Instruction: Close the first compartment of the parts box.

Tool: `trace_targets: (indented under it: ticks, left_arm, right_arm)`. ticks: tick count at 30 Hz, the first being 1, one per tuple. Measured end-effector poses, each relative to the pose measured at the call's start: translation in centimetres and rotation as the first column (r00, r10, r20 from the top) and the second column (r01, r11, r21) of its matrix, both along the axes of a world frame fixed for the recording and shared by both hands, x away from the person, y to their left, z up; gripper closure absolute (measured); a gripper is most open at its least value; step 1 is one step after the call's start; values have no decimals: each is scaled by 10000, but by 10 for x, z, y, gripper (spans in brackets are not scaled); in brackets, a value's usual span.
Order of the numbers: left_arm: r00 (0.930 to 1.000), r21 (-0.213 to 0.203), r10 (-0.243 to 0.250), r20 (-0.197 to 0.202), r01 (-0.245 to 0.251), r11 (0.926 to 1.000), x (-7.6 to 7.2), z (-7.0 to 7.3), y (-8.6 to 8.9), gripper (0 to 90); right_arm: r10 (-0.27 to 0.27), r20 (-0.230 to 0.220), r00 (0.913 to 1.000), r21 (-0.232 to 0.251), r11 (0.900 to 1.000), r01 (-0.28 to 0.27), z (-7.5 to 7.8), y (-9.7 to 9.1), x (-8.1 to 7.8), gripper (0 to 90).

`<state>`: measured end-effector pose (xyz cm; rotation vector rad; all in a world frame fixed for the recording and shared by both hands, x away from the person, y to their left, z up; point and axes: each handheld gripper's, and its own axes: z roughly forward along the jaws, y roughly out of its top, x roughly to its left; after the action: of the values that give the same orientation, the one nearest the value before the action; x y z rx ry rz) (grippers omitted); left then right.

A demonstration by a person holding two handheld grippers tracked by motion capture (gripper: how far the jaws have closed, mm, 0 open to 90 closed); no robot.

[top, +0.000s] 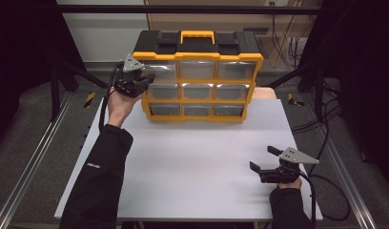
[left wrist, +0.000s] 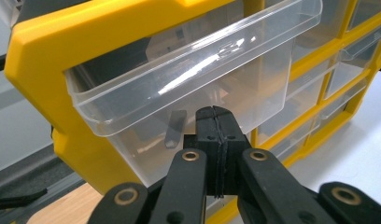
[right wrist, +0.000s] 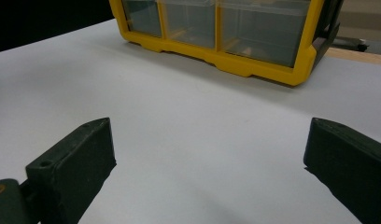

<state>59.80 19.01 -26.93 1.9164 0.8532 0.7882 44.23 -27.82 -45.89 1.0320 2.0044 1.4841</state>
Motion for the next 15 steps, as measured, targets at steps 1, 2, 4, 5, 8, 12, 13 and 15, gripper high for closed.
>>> trace_targets:
  ticks: [1, 2, 4, 5, 8, 12, 13, 15]
  left_arm:
    - [10000, -28, 11, 15, -11, 10000, 1, 0, 0, 888]
    - [10000, -9, 25, 44, -25, 10000, 1, 0, 0, 888]
    - [10000, 21, 40, 42, -40, 10000, 3, 0, -1, 888]
    - [10000, 51, 42, 45, -43, 10000, 3, 0, -1, 888]
    - [10000, 33, 83, 41, -83, 10000, 6, 0, -1, 888]
    - [9999, 47, 165, 37, -165, 9999, 9, -2, -1, 889]
    - [9998, 73, 177, 48, -177, 9998, 9, -2, -1, 888]
    - [9998, 103, 198, 60, -199, 9997, 11, -3, -1, 889]
  right_arm:
    - [5, -4, 10000, 1, 10000, -5, 0, 0, 0, 22]
    - [1, 3, 10000, -10, 10000, -1, 0, 0, 0, 22]
    - [6, 12, 10000, -17, 10000, -6, 0, 0, 0, 22]
    - [2, 9, 10000, -12, 10000, -2, 0, 0, 0, 22]
    - [-3, 40, 10000, -4, 10000, 3, 0, 0, 0, 22]
    - [11, 12, 10000, 6, 10000, -11, 0, 0, 0, 22]
    - [8, 21, 10000, -2, 10000, -8, 0, 0, 0, 22]
    - [10, 25, 10000, 7, 10000, -10, 0, 0, 0, 22]
